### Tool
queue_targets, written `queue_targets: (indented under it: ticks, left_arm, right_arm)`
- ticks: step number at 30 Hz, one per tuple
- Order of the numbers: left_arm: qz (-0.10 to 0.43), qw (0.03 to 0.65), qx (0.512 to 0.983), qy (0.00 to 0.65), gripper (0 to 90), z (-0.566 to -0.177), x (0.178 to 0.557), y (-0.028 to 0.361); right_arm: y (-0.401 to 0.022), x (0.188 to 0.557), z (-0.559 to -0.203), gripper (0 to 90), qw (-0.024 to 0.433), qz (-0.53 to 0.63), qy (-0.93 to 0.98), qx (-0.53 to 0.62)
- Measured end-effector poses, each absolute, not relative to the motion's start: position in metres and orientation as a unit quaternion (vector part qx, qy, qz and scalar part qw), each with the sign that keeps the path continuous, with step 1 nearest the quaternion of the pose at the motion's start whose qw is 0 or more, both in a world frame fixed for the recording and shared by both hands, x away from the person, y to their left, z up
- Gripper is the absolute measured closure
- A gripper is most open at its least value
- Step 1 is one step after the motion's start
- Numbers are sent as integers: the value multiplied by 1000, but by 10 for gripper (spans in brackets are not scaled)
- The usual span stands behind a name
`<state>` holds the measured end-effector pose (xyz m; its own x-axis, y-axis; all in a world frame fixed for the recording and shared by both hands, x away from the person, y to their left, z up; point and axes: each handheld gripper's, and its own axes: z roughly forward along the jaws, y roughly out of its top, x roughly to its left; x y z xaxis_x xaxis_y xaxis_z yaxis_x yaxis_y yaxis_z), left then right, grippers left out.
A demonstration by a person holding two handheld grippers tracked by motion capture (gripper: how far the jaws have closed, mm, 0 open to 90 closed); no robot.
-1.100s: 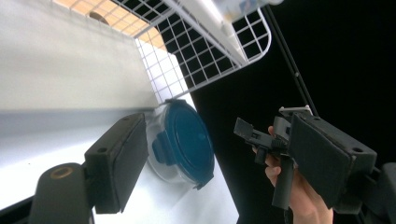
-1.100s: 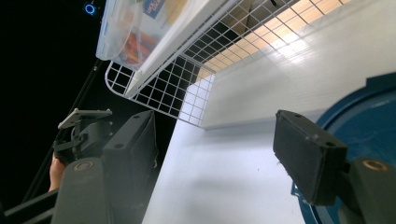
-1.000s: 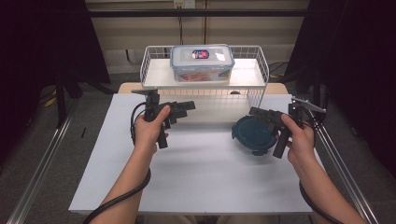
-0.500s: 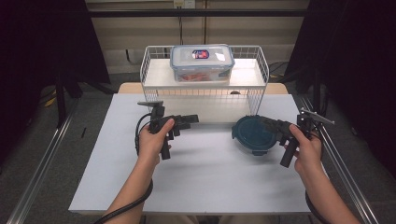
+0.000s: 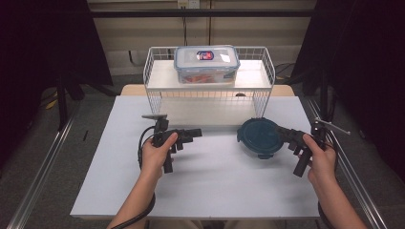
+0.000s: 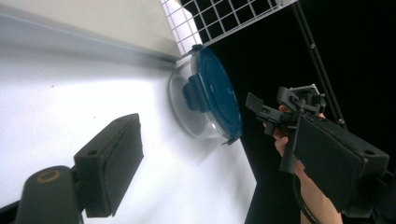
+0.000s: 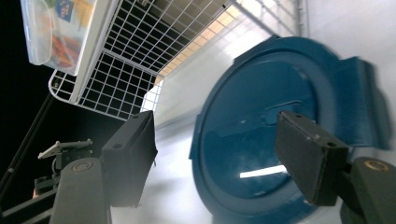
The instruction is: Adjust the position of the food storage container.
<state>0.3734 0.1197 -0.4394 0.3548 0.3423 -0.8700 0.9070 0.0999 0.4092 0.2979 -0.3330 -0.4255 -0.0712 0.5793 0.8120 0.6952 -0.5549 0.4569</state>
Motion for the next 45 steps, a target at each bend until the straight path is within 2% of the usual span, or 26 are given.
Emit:
queue_targets:
  ticks: [9,13,16,29,36,45]
  left_arm:
    - [-260,537,624,504,147,-452,369,123]
    - [-259,530,633,501,145,-457,368,127]
    - [-258,526,633,507,147,-459,367,130]
    - [-222,514,646,519,141,-460,365,146]
    - [-229,514,640,523,138,-463,364,145]
    - [-223,516,638,526,124,-463,364,151]
  right_arm:
    - [-346,290,-433,297,32,-547,-464,-696]
    - [-352,289,-437,329,14,-535,-462,-707]
    - [-355,290,-439,395,4,-523,-463,-715]
    - [-369,298,-446,554,-27,-497,-467,-731]
    - [-370,304,-453,767,-38,-475,-481,-736]
    - [-368,317,-458,900,-58,-450,-502,-736]
